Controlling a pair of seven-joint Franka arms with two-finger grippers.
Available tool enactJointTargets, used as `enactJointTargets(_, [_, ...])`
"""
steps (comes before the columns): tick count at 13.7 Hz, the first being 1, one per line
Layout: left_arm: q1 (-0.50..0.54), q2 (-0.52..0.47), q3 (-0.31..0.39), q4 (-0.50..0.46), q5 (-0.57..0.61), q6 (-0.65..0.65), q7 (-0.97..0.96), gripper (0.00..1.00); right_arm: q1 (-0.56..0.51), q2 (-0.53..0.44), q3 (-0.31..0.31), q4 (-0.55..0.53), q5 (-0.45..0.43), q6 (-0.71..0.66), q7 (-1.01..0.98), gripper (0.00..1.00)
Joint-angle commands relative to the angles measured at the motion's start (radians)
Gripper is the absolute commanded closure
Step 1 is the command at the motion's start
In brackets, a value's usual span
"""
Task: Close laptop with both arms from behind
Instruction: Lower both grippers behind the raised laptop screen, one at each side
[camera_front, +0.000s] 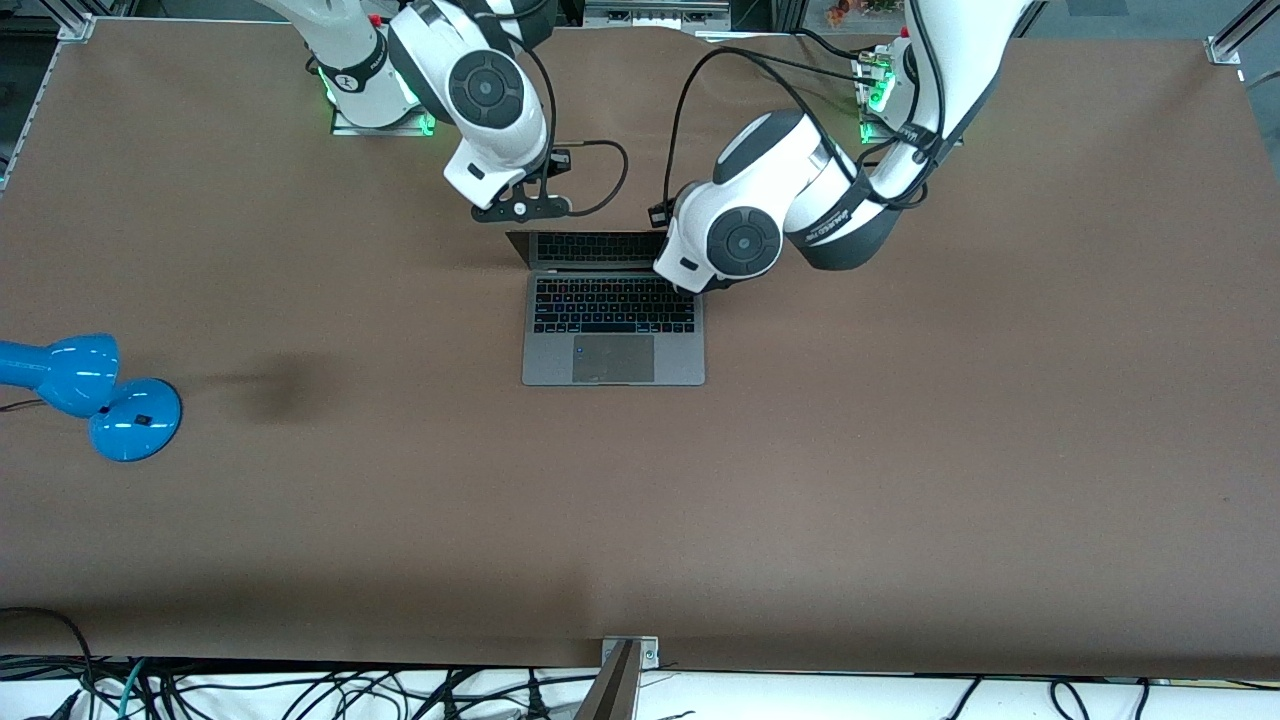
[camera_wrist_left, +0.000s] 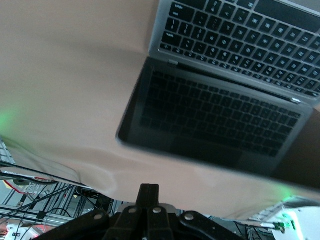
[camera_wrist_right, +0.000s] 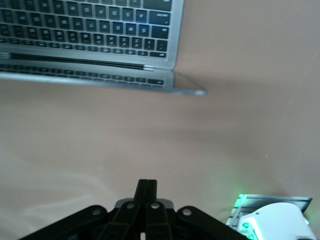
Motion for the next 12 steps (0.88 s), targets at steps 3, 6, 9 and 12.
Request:
enactJointTargets(3, [-0.004, 0.05, 0.004, 0.026, 0.026, 0.049, 0.008, 1.0, -0.022, 0.056, 0.006, 0.054, -0.074, 0.02, -0.006, 1.0])
enactJointTargets(6, [-0.005, 0.064, 0.01, 0.026, 0.042, 0.077, 0.008, 1.0, -0.043, 0.11, 0.005, 0.124, -0.106, 0.033, -0.006, 1.0])
enactJointTargets(9, [-0.004, 0.078, 0.012, 0.027, 0.052, 0.092, 0.005, 1.0, -0.054, 0.159, 0.005, 0.166, -0.14, 0.059, -0.006, 1.0])
enactJointTargets(12, [-0.002, 0.087, 0.026, 0.029, 0.052, 0.108, 0.005, 1.0, -0.052, 0.22, -0.008, 0.21, -0.19, 0.091, -0.006, 1.0])
